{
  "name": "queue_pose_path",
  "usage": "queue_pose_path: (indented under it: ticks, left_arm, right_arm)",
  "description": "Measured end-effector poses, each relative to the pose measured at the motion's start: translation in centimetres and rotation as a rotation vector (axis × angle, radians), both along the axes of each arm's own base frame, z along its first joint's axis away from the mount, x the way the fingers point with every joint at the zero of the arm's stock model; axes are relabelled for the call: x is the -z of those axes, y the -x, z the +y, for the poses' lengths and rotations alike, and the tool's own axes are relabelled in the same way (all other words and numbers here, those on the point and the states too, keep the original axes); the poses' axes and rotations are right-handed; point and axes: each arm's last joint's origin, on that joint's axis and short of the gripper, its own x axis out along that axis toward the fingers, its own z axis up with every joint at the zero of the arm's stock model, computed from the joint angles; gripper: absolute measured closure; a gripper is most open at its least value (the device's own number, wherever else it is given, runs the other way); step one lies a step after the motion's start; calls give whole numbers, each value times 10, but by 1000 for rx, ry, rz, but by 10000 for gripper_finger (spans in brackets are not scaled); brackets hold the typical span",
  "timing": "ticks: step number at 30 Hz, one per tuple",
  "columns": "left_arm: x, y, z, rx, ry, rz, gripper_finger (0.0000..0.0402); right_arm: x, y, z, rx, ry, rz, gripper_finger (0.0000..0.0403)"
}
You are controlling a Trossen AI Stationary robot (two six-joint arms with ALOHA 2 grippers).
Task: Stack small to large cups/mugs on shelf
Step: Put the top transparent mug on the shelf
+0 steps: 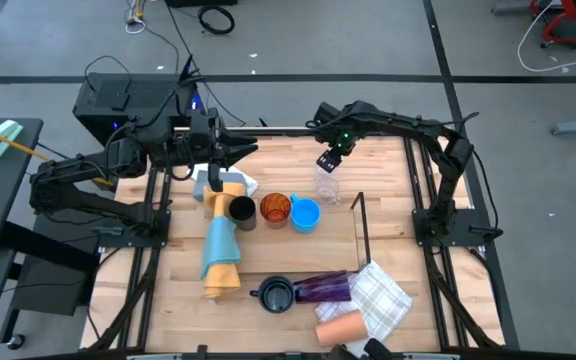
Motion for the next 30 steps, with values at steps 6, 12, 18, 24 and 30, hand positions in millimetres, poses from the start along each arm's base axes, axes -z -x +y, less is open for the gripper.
queue_pose_path:
  ticks: [6, 12, 18, 24, 30]
  left_arm:
    - [0, 0, 0, 1, 0, 0, 311]
    - [0, 0, 0, 0, 0, 0, 319]
    - [0, 0, 0, 0, 0, 0, 314]
    - [0, 0, 0, 1, 0, 0, 311]
    - [0, 0, 0, 1, 1, 0, 319]
  right_arm:
    - [10, 1, 1, 4, -2, 1, 213]
    - [17, 2, 1, 11, -1, -2, 213]
    - [27, 3, 2, 27, -16, -9, 213]
    - [28, 2, 2, 29, -16, -26, 225]
    - [28, 1, 2, 20, -8, -35, 292]
